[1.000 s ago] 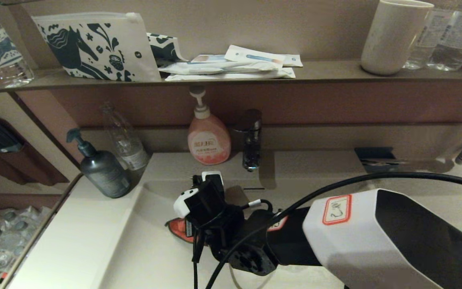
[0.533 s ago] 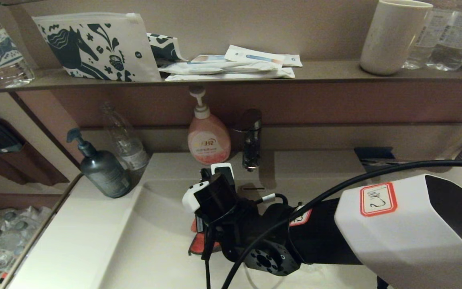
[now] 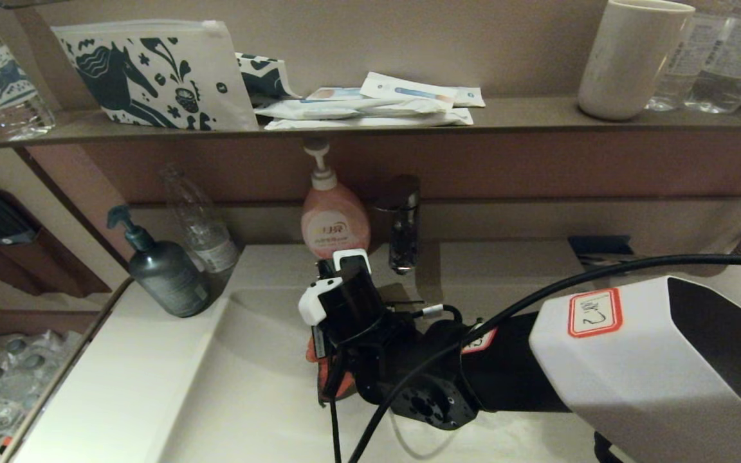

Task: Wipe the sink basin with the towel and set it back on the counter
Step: Wipe the sink

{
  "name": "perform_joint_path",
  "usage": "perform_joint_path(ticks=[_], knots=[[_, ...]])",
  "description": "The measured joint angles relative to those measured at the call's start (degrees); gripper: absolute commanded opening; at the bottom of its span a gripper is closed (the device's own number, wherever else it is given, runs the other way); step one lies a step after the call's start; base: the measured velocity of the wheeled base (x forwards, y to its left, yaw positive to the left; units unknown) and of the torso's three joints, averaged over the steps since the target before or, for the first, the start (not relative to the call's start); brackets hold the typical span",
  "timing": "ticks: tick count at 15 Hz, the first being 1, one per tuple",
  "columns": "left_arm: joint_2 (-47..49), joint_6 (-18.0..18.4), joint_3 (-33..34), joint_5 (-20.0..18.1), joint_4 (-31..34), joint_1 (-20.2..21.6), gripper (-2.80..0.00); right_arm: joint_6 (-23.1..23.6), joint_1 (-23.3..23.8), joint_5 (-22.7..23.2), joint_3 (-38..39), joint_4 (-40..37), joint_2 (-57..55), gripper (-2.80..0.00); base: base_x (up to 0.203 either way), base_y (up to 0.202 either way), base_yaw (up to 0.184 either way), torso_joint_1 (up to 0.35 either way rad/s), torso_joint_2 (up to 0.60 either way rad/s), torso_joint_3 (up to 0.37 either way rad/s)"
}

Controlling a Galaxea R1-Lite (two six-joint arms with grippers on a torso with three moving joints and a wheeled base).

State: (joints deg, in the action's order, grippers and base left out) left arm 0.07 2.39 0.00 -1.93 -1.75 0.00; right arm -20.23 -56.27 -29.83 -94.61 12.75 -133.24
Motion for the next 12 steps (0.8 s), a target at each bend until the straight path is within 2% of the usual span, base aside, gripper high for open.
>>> perform_joint_path(ticks=[3, 6, 9, 12], knots=[[0.0, 0.0, 0.0, 0.0, 0.0, 0.0, -2.80, 2.6, -3.4, 1.3, -2.1, 1.2, -2.4, -2.80, 0.000, 0.000, 0.000, 0.000, 0.00, 0.000], [0.0, 0.0, 0.0, 0.0, 0.0, 0.0, -2.80, 5.6, -5.1, 1.4, -8.2, 1.3, -6.2, -2.80, 0.000, 0.000, 0.000, 0.000, 0.00, 0.000], [0.0, 0.0, 0.0, 0.0, 0.0, 0.0, -2.80, 9.2, -5.5, -0.5, -15.4, 1.6, -11.9, -2.80, 0.000, 0.000, 0.000, 0.000, 0.00, 0.000], [0.0, 0.0, 0.0, 0.0, 0.0, 0.0, -2.80, 9.5, -4.4, -2.4, -17.7, 5.5, -16.1, -2.80, 0.000, 0.000, 0.000, 0.000, 0.00, 0.000]])
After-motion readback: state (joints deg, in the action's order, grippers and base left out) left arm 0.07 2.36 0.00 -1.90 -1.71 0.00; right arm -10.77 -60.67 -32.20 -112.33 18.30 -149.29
